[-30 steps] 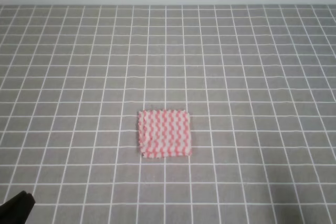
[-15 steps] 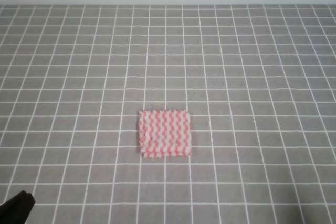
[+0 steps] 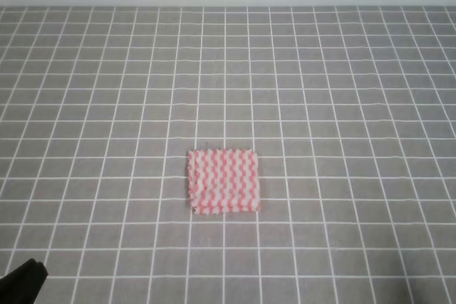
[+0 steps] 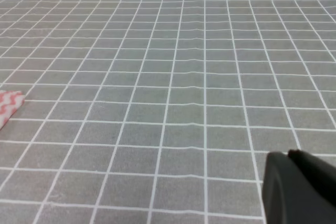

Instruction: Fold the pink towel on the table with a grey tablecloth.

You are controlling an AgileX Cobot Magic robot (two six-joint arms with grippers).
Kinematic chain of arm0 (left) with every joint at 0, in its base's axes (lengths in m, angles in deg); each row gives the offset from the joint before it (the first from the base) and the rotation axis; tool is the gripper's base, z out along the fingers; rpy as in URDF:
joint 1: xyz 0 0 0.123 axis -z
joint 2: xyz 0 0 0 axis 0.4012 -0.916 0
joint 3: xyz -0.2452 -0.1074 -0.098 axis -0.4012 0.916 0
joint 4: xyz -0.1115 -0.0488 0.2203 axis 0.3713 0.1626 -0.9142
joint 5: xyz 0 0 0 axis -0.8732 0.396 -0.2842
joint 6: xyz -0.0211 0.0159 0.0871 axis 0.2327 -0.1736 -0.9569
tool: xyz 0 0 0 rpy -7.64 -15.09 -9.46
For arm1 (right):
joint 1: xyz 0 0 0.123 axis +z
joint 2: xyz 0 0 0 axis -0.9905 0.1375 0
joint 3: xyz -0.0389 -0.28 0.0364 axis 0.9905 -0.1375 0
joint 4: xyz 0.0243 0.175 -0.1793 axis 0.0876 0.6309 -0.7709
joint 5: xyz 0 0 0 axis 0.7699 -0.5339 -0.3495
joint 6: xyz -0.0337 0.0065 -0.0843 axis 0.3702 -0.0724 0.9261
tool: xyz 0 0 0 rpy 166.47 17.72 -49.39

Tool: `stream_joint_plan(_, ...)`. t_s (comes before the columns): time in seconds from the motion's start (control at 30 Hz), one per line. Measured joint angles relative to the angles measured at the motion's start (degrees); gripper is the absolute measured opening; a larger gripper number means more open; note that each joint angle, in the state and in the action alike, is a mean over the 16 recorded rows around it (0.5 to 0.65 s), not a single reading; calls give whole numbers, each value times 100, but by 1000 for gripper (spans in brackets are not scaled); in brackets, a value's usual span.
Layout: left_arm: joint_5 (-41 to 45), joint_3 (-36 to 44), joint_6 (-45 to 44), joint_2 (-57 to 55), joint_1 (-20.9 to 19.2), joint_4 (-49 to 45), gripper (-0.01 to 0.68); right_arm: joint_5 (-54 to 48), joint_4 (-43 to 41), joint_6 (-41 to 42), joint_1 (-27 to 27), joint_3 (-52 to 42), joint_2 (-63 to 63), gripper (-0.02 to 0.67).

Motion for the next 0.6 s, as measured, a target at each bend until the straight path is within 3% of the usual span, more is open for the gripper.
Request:
stream_joint_plan(0.23, -147, -7, 1036, 70, -292, -1183, -2, -14, 5, -2, 2, 18, 4, -16)
stream_joint_plan(0.6, 464, -21, 2774, 389, -1210, -2875, -2, -13, 15, -3, 7, 6, 2, -16)
